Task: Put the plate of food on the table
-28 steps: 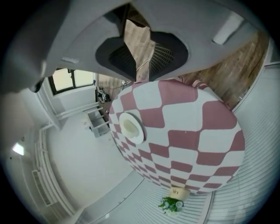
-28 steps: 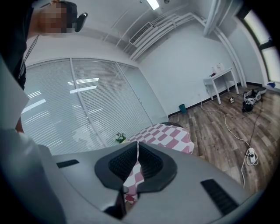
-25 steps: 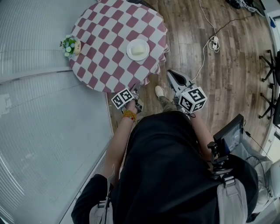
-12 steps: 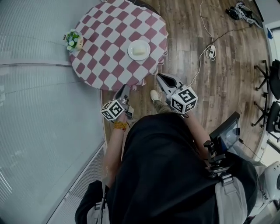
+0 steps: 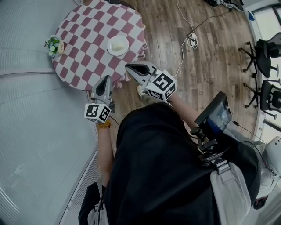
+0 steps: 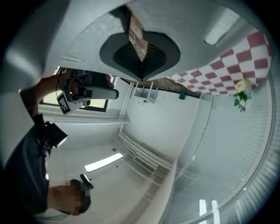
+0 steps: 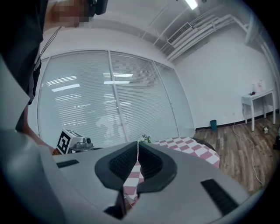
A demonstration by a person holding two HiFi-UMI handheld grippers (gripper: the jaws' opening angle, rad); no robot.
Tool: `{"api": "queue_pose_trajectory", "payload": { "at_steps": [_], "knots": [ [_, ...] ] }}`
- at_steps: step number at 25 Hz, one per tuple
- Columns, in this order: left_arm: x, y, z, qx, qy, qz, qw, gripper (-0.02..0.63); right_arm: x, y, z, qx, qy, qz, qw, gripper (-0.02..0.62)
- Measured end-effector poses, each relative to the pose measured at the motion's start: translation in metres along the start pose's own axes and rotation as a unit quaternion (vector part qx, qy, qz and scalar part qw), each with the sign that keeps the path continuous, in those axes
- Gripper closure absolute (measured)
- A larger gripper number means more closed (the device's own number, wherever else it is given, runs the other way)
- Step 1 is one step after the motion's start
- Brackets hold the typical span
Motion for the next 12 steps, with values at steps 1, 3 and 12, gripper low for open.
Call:
{"api": "queue_pose_trajectory", "payload": {
  "at_steps": [1, 3, 12],
  "knots": [
    [0.000, 0.010, -0.003, -0.029, -0.001, -0.011, 0.9995, 0.600, -0.001, 0.007, 0.005, 0.010, 0.007, -0.007, 1.000, 0.581],
    [0.001, 0.030, -0.008, -0.069, -0.003, -0.030, 0.9971, 0.600, -0.003, 0.023, 0.014, 0.029, 0.018, -0.025, 0.999, 0.581],
    [0.013, 0.135, -0.036, -0.189, 0.014, -0.109, 0.9758, 0.600, 0.024, 0.110, 0.067, 0.085, 0.076, -0.126, 0.986, 0.581]
  ]
}}
Point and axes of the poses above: the fingertips, and each gripper's own axes: x backward along the fingers, z to its left, y out of its top, the point moved 3 cm from there along x, backward along the fingers, and after that the axes turned 13 degrees about -x, right-handed, at the moved point
